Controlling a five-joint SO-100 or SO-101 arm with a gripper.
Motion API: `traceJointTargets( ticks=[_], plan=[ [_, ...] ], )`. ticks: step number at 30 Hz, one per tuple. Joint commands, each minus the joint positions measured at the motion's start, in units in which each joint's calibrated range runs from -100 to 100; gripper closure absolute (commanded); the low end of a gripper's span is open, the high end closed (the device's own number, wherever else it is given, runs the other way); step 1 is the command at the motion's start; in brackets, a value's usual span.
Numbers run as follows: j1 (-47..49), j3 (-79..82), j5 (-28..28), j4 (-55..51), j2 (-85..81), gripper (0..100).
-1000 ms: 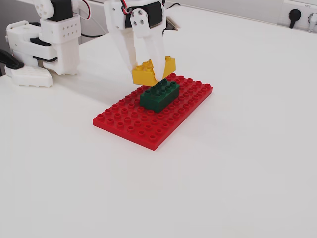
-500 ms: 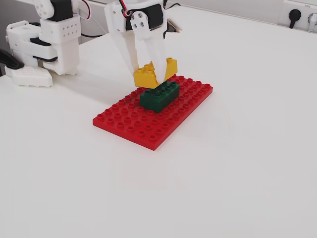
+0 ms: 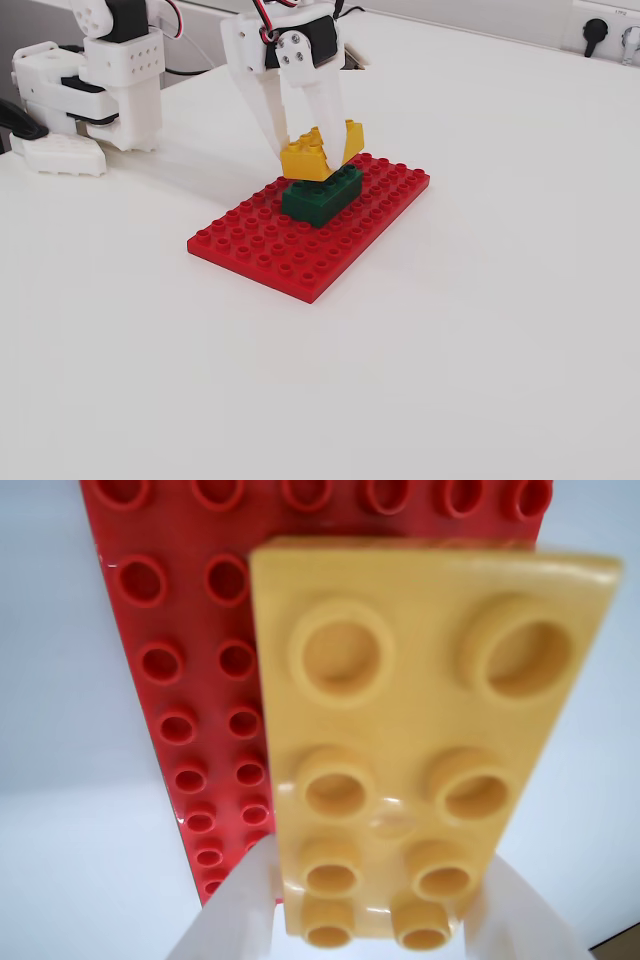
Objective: Put yellow lego brick onto the green one
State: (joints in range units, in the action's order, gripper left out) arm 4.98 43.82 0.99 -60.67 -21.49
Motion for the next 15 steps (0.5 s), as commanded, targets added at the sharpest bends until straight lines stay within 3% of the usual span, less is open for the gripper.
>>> traceJointTargets(
  ticks=[1,15],
  plan=[
    [0.11,0.14,0.21,0.55,-0.76,91],
    [-0.48,0.96,0.26,0.55,-0.68,91]
  ],
)
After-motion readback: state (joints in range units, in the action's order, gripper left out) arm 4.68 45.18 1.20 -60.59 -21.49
